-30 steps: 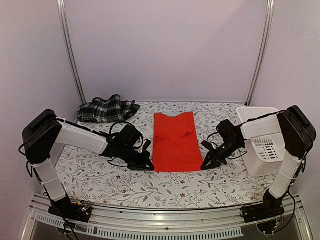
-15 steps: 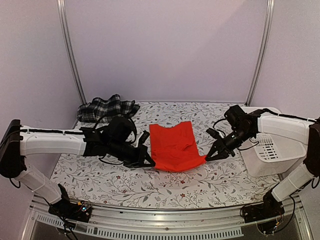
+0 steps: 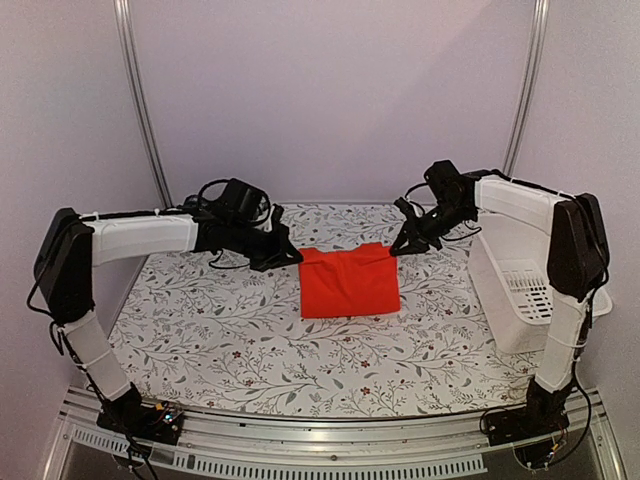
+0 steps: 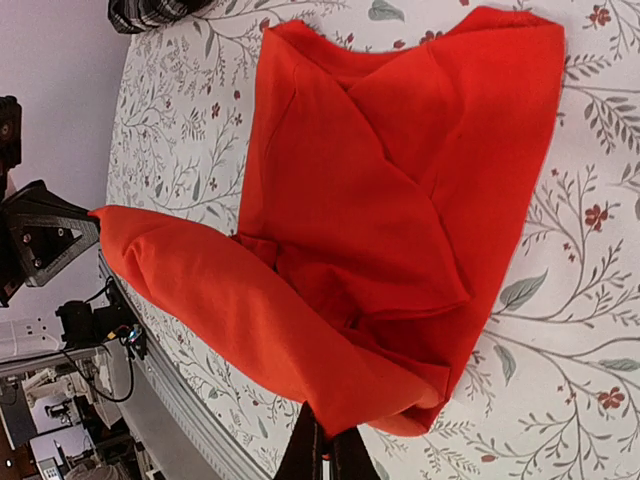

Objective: Fold and stack the mixed laundry pile
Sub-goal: Fold the 2/3-rectangle-folded T-shirt at the center of the board.

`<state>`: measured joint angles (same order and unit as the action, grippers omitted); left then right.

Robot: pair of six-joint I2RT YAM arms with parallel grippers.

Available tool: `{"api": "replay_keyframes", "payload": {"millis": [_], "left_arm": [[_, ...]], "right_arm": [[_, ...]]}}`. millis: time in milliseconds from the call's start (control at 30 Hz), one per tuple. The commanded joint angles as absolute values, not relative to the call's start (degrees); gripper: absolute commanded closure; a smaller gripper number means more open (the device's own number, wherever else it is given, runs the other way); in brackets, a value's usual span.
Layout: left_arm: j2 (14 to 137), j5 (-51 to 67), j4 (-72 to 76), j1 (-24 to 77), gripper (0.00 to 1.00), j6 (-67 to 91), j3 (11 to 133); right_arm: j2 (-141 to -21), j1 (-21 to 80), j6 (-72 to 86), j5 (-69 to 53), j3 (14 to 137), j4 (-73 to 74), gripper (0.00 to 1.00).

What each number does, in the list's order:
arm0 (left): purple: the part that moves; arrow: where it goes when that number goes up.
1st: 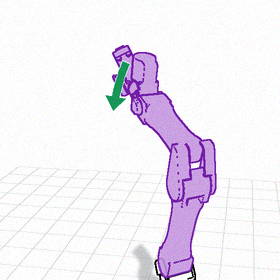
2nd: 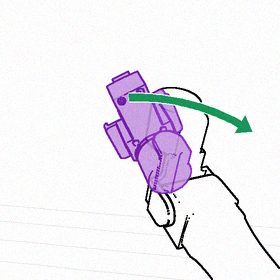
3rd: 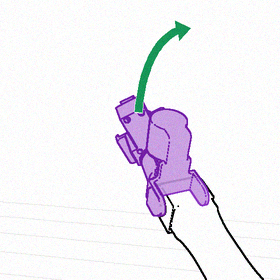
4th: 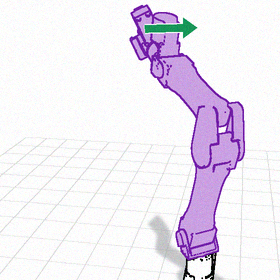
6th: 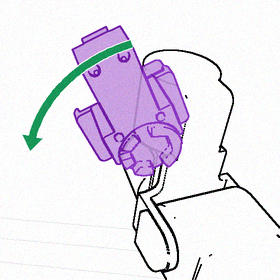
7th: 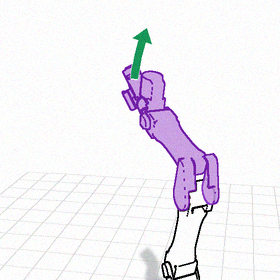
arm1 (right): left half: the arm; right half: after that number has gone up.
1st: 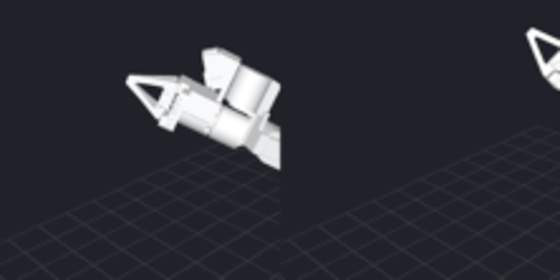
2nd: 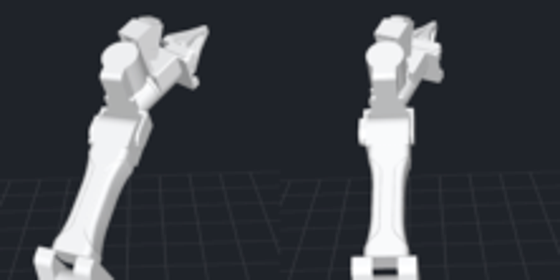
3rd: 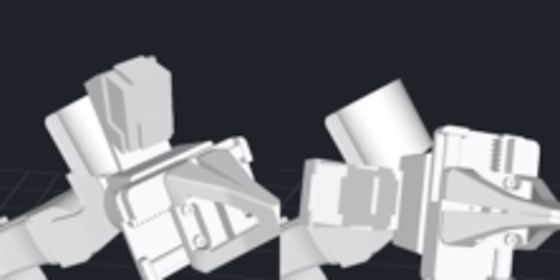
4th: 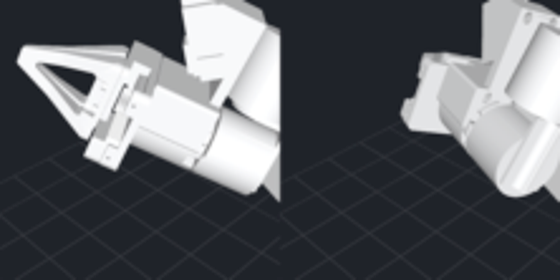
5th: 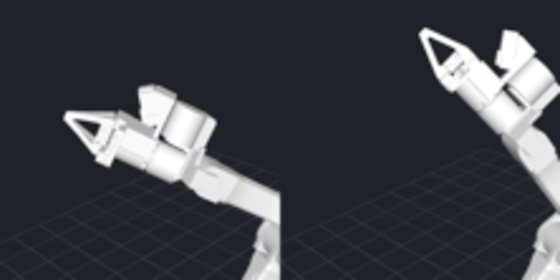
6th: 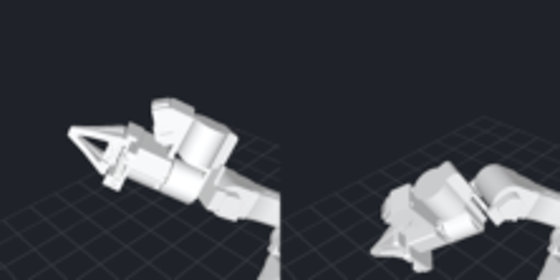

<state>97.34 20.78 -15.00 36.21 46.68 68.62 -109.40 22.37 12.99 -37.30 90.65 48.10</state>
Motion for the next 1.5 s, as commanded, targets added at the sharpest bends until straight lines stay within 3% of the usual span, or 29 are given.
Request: {"api": "replay_keyframes", "payload": {"millis": [0, 167, 367, 567, 833, 1033, 1467], "left_arm": [[106.30, 19.08, -13.93, 32.60, 1.00, 44.05, 76.96], [119.40, 19.97, -15.55, 31.12, 1.00, 42.38, 84.88], [126.40, 23.24, -13.84, 31.28, 1.00, 41.64, 85.21], [120.18, 24.26, -10.68, 32.99, 1.00, 41.51, 72.16], [103.42, 25.01, -9.27, 37.43, 1.00, 43.35, 56.51], [96.25, 23.87, -12.72, 36.51, 1.00, 42.51, 55.48], [100.73, 22.76, -16.77, 32.92, 1.00, 37.92, 65.21]], "right_arm": [[-116.69, 20.59, 12.88, -34.74, 98.92, 45.60, 1.00], [-128.53, 20.27, 12.52, -35.43, 106.23, 44.97, 1.00], [-134.16, 20.46, 11.36, -36.37, 101.97, 41.54, 1.00], [-130.23, 22.92, 10.46, -38.61, 87.83, 37.11, 1.00], [-111.02, 28.43, 11.83, -39.44, 69.01, 36.82, 1.00], [-104.57, 27.38, 11.63, -38.13, 70.84, 41.25, 1.00], [-108.79, 23.56, 9.58, -37.94, 81.31, 45.17, 1.00]]}}
